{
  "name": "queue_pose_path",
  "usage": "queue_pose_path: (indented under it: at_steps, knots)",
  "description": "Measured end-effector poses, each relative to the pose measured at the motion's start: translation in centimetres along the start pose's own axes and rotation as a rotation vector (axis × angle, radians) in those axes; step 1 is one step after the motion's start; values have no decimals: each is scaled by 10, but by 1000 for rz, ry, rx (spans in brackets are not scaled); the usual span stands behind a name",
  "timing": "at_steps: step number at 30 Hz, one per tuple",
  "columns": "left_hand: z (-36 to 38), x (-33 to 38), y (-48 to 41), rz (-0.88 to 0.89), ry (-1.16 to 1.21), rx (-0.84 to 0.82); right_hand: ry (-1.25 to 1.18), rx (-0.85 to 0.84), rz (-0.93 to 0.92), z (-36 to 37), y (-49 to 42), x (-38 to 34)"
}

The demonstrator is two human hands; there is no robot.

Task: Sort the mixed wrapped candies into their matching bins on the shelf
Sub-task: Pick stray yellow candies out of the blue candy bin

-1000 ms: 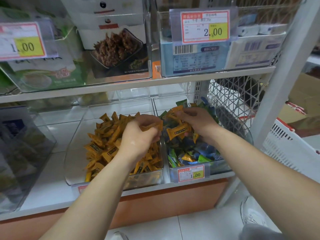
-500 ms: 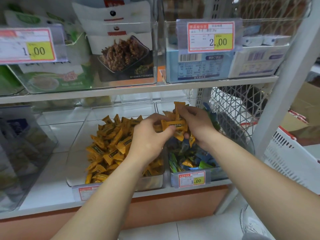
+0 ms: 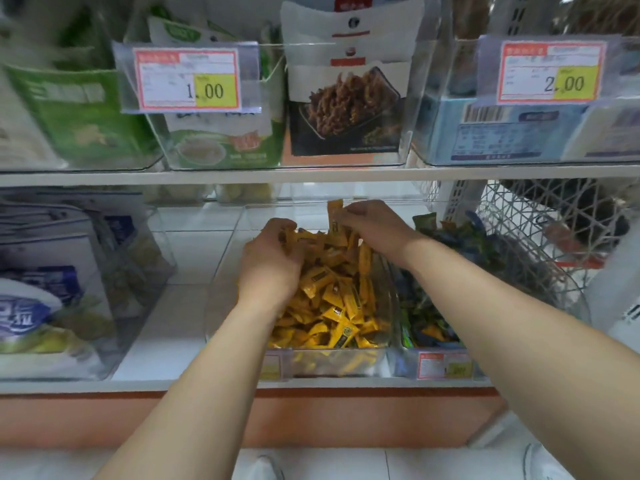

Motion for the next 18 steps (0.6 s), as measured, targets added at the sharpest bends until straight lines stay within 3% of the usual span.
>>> queue_pose_path:
  at_steps: [4, 8, 14, 18]
  knots:
    - [0, -11, -4, 36, -157, -43, -177, -163, 123, 9, -3, 3]
    - [-2, -10, -4, 24, -191, -41, -66, -242, 97, 7, 3, -12]
    - [9, 17, 1, 166, -153, -90, 19, 11, -82, -29, 19, -22]
    - [28, 36, 9, 335, -285, -173, 194, 218, -232, -67, 40, -16]
Point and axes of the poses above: each hand's wrist, its own y-axis away from the middle knuckle, its own z-axis out of the palm, x = y × z, the point moved 5 cm from there along -y, towards the middle knuckle, and after that the axes turned 12 degrees about -y, right-handed, at the moved point
